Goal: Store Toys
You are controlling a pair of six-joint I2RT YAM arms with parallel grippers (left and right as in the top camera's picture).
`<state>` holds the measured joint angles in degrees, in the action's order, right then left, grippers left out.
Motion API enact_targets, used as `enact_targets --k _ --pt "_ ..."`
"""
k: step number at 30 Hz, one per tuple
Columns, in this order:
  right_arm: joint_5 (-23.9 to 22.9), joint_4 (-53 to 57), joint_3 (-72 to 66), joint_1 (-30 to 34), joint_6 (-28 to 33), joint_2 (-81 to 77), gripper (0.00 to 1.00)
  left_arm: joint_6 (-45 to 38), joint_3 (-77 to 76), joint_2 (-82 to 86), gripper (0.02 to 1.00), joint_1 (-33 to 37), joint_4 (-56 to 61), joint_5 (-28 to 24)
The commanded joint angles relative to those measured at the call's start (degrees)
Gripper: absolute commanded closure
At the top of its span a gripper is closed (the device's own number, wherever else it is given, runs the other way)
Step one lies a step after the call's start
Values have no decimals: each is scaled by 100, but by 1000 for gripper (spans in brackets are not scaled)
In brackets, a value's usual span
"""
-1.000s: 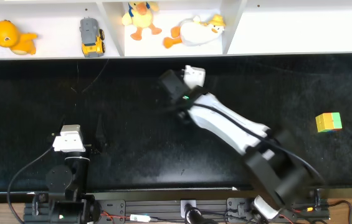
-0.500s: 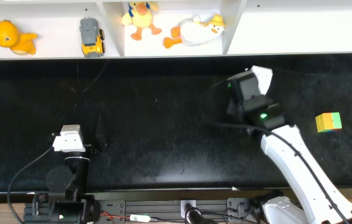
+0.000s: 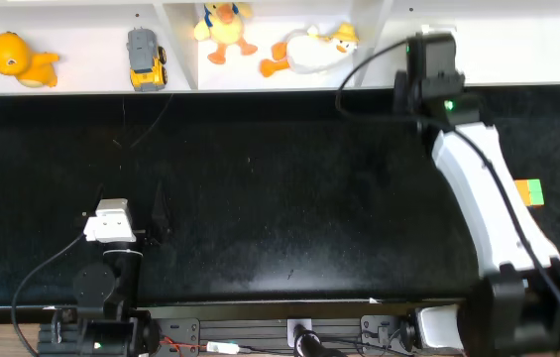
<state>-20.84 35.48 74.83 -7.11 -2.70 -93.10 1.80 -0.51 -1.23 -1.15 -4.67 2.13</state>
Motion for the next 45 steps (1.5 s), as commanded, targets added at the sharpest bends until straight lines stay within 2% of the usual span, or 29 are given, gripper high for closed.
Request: enact_targets --k 1,8,15,17,23,27,31,35,37,39,40,43,45 --pt "457 -389 479 39 186 -612 882 127 2 74 20 -26 -17 -57" --pt "903 -833 870 39 116 -1329 825 127 2 74 20 -26 -17 -57" --pt "994 -905 870 35 -11 -1368 632 127 2 72 20 -26 -17 -57" --pt "988 -647 866 35 -9 -1316 621 127 2 72 20 -26 -17 -57" --pt "629 -15 186 35 13 -422 645 127 2 74 20 -26 -17 -57" --pt "640 79 -909 39 -55 643 524 127 2 72 20 -26 -17 -57" --pt "525 599 -2052 44 -345 1998 496 127 2 72 23 -26 -17 -57" --pt "-136 1294 -2938 299 -1141 3300 485 127 2 72 23 -26 -17 -57" --pt "-190 1674 -3198 752 -1362 3783 364 127 2 72 20 -26 -17 -57" --pt "-72 1694 -3314 1325 -1600 4017 93 127 2 72 20 -26 -17 -57" --pt "46 1652 -3316 1541 -1665 4057 5 127 2 74 20 -26 -17 -57" --pt "442 1611 -3289 2170 -1663 4033 3 127 2 72 20 -26 -17 -57" --pt "625 1589 -3289 2350 -1661 3995 3 127 2 72 20 -26 -17 -57"
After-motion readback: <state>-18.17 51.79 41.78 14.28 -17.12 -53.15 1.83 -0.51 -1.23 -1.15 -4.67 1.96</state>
